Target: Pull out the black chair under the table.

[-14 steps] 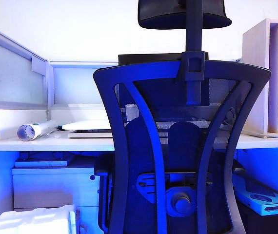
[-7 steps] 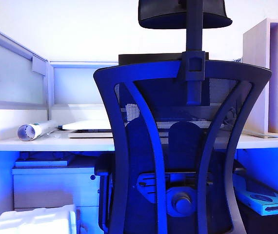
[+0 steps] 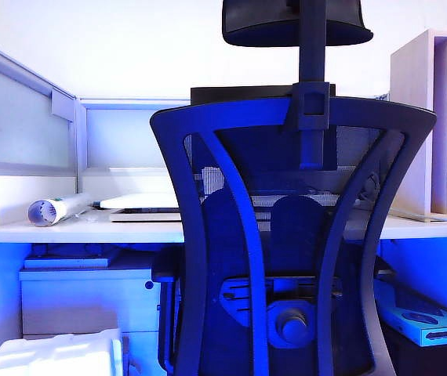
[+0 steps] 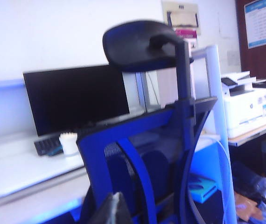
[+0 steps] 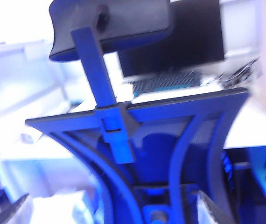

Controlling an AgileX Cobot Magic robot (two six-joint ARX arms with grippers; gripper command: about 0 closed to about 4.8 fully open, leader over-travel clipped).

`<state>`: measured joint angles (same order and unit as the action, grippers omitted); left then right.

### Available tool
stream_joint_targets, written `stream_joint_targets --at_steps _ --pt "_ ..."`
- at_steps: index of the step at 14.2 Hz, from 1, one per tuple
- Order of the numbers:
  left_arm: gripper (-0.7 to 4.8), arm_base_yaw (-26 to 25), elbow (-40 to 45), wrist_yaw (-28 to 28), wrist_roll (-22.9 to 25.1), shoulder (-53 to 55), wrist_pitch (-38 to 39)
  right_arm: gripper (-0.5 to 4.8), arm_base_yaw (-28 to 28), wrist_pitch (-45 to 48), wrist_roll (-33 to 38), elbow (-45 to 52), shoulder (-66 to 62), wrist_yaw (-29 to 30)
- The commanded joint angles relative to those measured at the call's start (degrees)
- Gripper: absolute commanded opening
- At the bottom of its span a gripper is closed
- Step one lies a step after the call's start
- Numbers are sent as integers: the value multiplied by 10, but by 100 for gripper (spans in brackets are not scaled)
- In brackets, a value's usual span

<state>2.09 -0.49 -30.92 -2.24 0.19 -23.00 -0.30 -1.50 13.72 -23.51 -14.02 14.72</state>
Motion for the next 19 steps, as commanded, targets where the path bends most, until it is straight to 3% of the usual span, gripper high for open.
stream_joint_targets --at_steps 1,2,4,6,13,14,15,17,19 --pt "-2 0 -1 -4 -2 0 -14 479 80 147 -1 -144 -297 41" --pt "-2 0 -1 -4 -2 0 -15 479 96 160 -2 -162 -329 33" --pt "-2 0 -1 -4 -1 0 -15 479 121 203 -3 -330 -583 30" --pt "-2 0 -1 -3 -1 0 -15 479 121 204 -3 -444 -707 32" --pt "-2 0 0 3 0 0 -10 479 129 228 21 -517 -808 29" --pt "-2 -1 0 6 1 0 -10 237 142 248 26 -533 -821 20" --pt "-2 0 0 9 0 0 -10 85 143 264 26 -533 -821 22" --pt "-2 -1 0 17 1 0 -10 -6 146 282 26 -533 -821 21" --pt "-2 -1 0 17 1 0 -10 -6 147 283 25 -533 -821 22"
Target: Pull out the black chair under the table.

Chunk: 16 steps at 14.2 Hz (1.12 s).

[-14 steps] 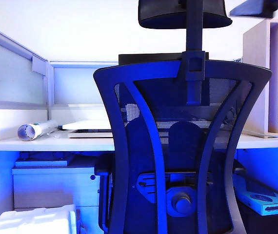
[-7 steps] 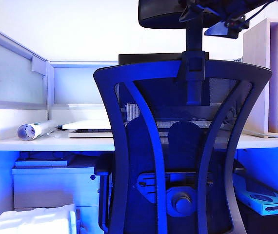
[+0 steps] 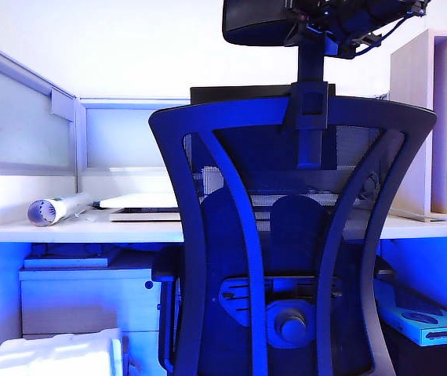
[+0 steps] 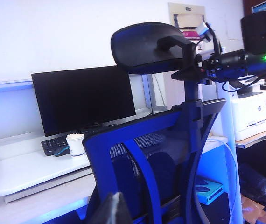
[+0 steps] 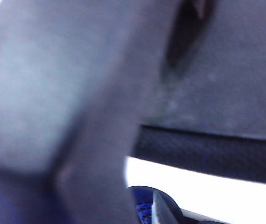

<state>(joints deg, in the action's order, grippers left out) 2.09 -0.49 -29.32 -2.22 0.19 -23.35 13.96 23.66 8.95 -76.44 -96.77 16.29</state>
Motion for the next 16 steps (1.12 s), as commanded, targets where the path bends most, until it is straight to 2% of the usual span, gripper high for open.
stream_joint_targets --at_steps 1,2,3,6,11,13,16 --pt "-2 -1 0 1 0 0 -7 -6 5 30 73 -3 7 7" --pt "-2 -1 0 1 0 0 -7 -6 6 26 72 -3 9 8" --pt "-2 -1 0 1 0 0 -7 -7 12 -16 24 -3 26 3" --pt "-2 0 0 -1 0 0 -7 -6 21 -93 -32 -3 78 -14" --pt "-2 -1 0 -1 0 0 -8 -6 30 -149 -32 -2 149 -14" --pt "-2 -1 0 -1 0 0 -8 -6 49 -198 -35 -2 163 -13" --pt "-2 0 0 0 0 0 -7 -6 95 -222 -52 -2 170 -14"
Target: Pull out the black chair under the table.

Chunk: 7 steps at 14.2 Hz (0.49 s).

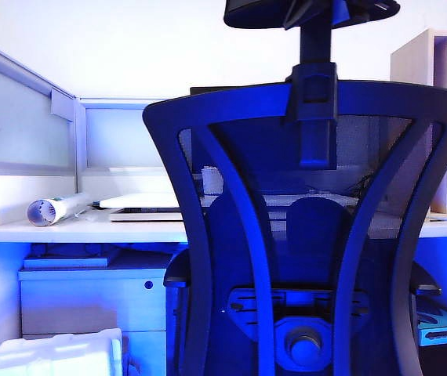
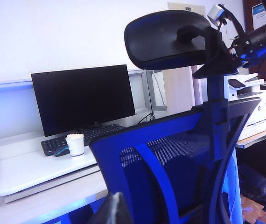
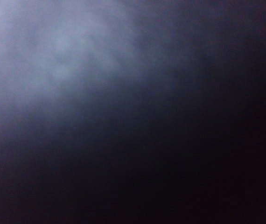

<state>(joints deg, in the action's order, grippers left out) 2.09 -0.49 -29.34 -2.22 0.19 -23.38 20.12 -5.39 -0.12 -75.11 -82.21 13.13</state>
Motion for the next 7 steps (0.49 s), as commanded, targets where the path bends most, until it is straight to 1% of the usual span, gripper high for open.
stream_joint_targets --at_steps 1,4,7 --pt "-2 0 0 0 0 0 -7 -6 48 64 39 -15 33 17" --pt "-2 0 0 0 0 0 -8 -6 78 15 28 -15 81 -21" --pt "-2 -1 -1 0 0 0 -8 -6 96 -40 29 -14 148 -30"
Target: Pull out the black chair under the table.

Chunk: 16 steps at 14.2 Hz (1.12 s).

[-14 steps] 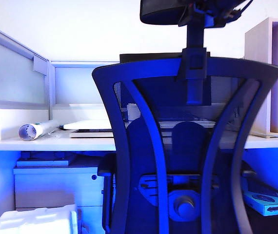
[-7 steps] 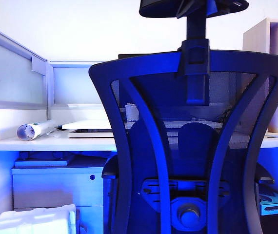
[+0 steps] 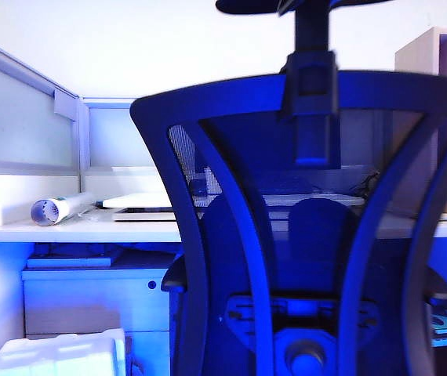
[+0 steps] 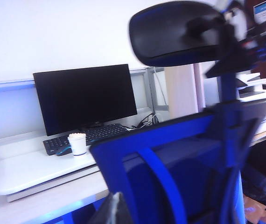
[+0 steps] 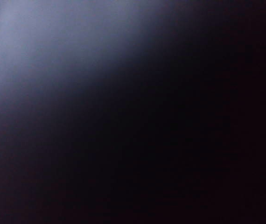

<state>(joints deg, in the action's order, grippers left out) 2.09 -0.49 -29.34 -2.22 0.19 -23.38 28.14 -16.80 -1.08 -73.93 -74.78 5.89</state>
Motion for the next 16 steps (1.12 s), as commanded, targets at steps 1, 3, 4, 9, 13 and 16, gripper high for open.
stream_joint_targets --at_steps 1,3,4,9,13,16 --pt "-2 -1 -1 0 0 0 -8 -6 17 55 44 -26 98 42" --pt "-2 -1 -1 0 0 0 -8 -7 30 -3 59 -26 141 40" --pt "-2 -1 -1 0 0 0 -8 -6 35 -14 59 -26 147 38" --pt "-2 -1 0 2 0 0 -7 -6 58 -36 56 -20 156 26" --pt "-2 -1 0 2 1 0 -5 -6 58 -42 56 -18 156 28" --pt "-2 -1 0 29 1 0 21 -6 59 -43 56 -18 161 35"
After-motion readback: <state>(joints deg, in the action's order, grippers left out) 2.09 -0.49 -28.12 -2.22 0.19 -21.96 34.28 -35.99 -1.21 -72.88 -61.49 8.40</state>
